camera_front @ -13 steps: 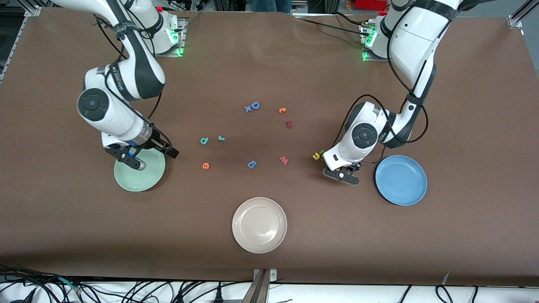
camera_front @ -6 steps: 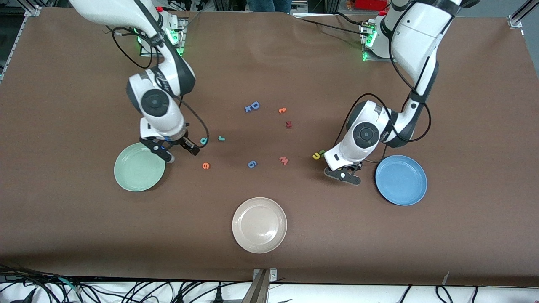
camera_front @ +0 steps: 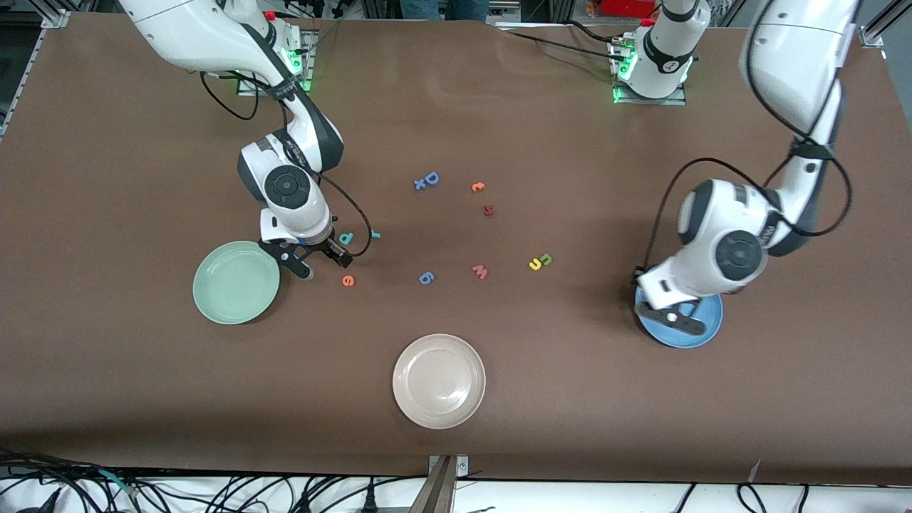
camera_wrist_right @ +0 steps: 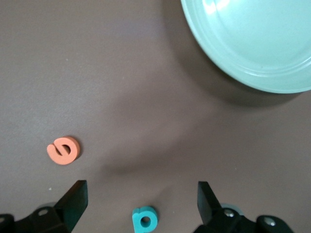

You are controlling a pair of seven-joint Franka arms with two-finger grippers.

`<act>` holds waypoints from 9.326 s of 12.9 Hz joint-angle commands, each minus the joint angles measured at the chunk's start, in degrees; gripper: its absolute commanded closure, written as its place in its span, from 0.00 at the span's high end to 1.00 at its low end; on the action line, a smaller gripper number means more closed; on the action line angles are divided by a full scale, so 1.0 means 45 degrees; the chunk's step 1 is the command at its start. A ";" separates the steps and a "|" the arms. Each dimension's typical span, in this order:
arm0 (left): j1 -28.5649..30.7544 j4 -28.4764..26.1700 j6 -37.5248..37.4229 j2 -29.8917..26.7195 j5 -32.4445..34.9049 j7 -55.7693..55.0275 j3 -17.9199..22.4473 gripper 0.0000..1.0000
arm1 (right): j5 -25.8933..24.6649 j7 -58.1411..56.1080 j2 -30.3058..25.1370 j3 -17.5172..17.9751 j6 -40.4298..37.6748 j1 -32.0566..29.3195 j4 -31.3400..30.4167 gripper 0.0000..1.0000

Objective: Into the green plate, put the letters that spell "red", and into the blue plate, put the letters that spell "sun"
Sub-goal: 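Drop the yellow 2 on the blue plate while the right gripper reaches letters, then grasp the teal p with the right gripper while the left gripper grasps green u, then place the teal p on the green plate while the left gripper places u, then grasp the orange e with the right gripper while the left gripper grasps yellow c, then place the orange e on the green plate while the left gripper places c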

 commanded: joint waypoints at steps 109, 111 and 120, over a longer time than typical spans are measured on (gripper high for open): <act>-0.0719 0.0471 -0.0129 0.2414 0.4611 -2.0020 -0.5331 0.00 | 0.2516 -0.2619 0.2220 -0.0373 0.0431 0.0050 0.2674 0.09; -0.0368 0.0938 -0.1554 0.2101 0.4591 -1.8769 -0.5350 0.00 | 0.2594 -0.2834 0.1597 -0.0354 -0.0306 -0.0320 0.2713 0.09; 0.3439 0.1566 -0.3008 0.1883 0.4610 -0.9769 -0.5312 0.03 | 0.2652 -0.8784 -0.0613 -0.0276 -0.3164 -0.3444 0.1818 0.09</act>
